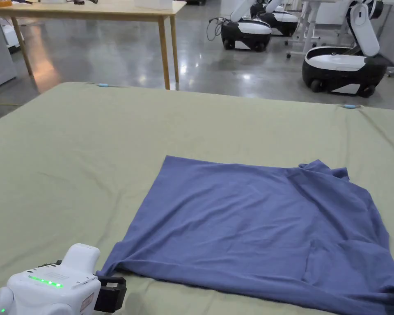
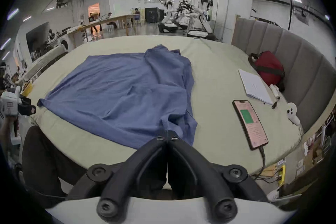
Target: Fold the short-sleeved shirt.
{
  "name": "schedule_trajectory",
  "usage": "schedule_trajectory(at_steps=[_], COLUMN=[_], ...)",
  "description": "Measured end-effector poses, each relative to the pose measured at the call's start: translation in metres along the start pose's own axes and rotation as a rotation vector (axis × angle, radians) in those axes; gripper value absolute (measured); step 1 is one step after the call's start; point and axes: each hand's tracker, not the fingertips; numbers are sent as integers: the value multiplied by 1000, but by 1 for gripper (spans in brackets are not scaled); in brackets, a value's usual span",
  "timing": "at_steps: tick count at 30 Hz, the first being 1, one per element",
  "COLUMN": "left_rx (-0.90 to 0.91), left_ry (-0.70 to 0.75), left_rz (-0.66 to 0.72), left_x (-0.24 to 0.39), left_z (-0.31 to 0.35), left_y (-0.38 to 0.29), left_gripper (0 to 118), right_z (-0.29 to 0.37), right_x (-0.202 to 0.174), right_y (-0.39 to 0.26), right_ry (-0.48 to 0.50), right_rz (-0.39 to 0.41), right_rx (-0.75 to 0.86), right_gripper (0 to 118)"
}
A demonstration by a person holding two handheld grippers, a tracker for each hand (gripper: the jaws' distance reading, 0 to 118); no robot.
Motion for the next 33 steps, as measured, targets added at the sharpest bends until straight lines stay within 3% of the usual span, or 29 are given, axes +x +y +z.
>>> schedule_trajectory(at_steps=[3,4,5,6,8,9,10,12,14,15,16,17,18,20,25,29,33], left_rx=[6,0,-8,-9,10,4,9,-5,-4,-3,-6,-6,-8,-11,44,110,82], left_ry=[-6,-10,-30,-41,-31,-28,-15,-51,-52,-53,-52,-51,-53,-47,-10,21,28], left_rz=[-15,-18,-18,-14,-18,-29,-42,-20,-7,-4,-2,-1,0,-4,-36,-133,-169], left_x=[1,2,3,4,28,34,41,26,24,24,23,22,21,24,19,21,15], left_z=[-24,-29,-31,-34,-2,2,7,-5,-4,-7,-8,-9,-11,-10,19,24,-21], left_y=[12,16,18,19,35,38,38,39,41,39,39,40,41,42,80,141,204], left_gripper=[108,96,66,5,0,0,0,0,0,0,0,0,0,0,0,0,0], right_z=[-2,-3,-3,-11,-19,-23,-27,-35,-49,-54,-60,-66,-73,-81,-47,-35,-72], right_x=[7,10,14,26,32,32,34,36,39,38,37,36,35,36,50,55,50], right_y=[0,-1,-2,-4,-5,-5,-5,-3,2,3,4,4,5,7,47,107,161], right_ry=[-21,-24,-18,28,47,30,20,14,88,119,156,162,159,171,189,136,63], right_rz=[2,3,2,-4,-6,16,35,45,26,23,13,7,9,38,-13,-21,7], right_rx=[-26,-34,-40,-49,-83,-110,-103,-85,-120,-121,-108,-113,-133,-202,-66,60,76], right_gripper=[0,0,1,6,89,113,117,116,114,104,61,10,4,4,4,4,4])
